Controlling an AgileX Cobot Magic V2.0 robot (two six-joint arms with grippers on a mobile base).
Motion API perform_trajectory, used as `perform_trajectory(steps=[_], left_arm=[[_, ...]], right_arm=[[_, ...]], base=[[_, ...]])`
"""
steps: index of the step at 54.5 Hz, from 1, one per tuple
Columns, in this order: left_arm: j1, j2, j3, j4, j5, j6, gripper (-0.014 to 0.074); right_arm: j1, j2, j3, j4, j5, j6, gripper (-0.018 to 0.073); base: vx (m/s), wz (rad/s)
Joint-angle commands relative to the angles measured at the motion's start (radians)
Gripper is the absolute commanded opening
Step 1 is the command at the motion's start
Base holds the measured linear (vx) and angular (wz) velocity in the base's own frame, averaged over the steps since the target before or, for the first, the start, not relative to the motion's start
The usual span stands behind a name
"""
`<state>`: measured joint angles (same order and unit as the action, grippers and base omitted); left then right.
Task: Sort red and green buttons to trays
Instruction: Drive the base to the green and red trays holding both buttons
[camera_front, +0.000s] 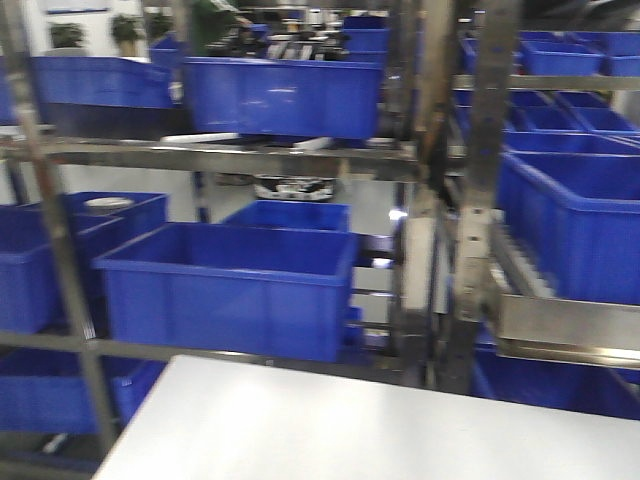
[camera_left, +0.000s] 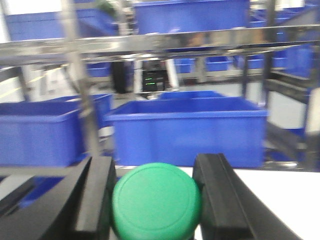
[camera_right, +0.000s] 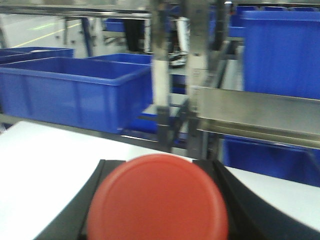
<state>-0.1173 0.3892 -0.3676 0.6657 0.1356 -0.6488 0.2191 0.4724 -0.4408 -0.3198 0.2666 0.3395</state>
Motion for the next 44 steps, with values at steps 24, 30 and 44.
perform_trajectory(steps=[24, 30, 44], left_arm=[[-0.003, 0.004, -0.038, 0.001, -0.063, -0.007, 0.0003], [-0.003, 0.004, -0.038, 0.001, -0.063, -0.007, 0.0003], [-0.003, 0.004, -0.038, 0.001, -0.063, -0.007, 0.0003]], right_arm=[[-0.001, 0.003, -0.036, -0.011, -0.078, -0.002, 0.0000], [-0.001, 0.003, -0.036, -0.011, -0.078, -0.002, 0.0000], [-0.001, 0.003, -0.036, -0.011, -0.078, -0.002, 0.0000]], base=[[-0.15, 0.74], [-0.16, 0.67], [-0.15, 0.64]])
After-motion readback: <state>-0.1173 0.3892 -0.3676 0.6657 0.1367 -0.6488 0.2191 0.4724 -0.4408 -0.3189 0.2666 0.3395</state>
